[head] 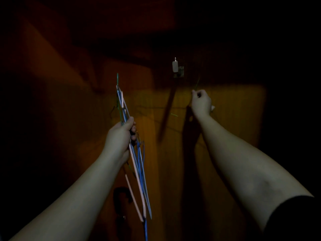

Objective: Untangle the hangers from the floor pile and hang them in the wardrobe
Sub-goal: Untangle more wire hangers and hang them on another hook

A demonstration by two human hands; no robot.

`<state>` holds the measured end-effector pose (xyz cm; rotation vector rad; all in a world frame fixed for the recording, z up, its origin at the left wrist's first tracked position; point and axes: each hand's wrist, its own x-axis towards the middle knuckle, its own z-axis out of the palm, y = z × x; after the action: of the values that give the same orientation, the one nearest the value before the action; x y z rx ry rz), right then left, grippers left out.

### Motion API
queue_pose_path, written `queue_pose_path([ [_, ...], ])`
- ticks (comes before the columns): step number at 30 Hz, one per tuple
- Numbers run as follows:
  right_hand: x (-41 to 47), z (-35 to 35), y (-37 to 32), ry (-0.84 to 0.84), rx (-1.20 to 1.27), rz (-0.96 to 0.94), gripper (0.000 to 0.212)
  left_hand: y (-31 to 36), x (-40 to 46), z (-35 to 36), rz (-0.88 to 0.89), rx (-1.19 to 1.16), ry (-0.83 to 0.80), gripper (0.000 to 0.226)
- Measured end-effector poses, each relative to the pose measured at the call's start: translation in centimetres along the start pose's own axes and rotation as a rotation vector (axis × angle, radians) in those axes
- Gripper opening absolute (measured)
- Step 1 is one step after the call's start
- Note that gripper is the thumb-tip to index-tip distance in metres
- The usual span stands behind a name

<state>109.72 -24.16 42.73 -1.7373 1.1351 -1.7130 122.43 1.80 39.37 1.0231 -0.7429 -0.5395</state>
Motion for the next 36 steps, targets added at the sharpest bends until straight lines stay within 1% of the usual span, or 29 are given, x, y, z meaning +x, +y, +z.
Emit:
queue_pose_path([
  [6,2.1,0.9,-2.4,-0.021,0.001,-0.001,0.022,0.1,1.1,-0.5,-0.013,0.045,-0.024,0.017],
  [12,3.4,1.8,-3.2,-0.035,-0.018,0.0,0.028,0.0,1.7,-0.8,-0.018,0.066,-0.03,0.018],
  [16,4.1,2.4,-3.6,-0.085,-0.035,-0.035,0.033,0.0,2.0,-0.9,-0.019,0.065,-0.045,0.019],
  [21,3.9,3.3,-3.1,-0.116,-0.141,-0.077,0.035,0.0,2.6,-0.9,-0.027,0.044,-0.058,0.019],
  [26,3.9,3.5,-1.5,-0.09,-0.301,-0.148,0.035,-0.4,3.2,-1.2,-0.041,0.021,-0.045,0.019],
  [36,3.9,3.4,-0.6,-0.034,-0.484,-0.278,0.035,-1.3,2.8,-1.8,-0.071,-0.022,-0.05,0.018],
])
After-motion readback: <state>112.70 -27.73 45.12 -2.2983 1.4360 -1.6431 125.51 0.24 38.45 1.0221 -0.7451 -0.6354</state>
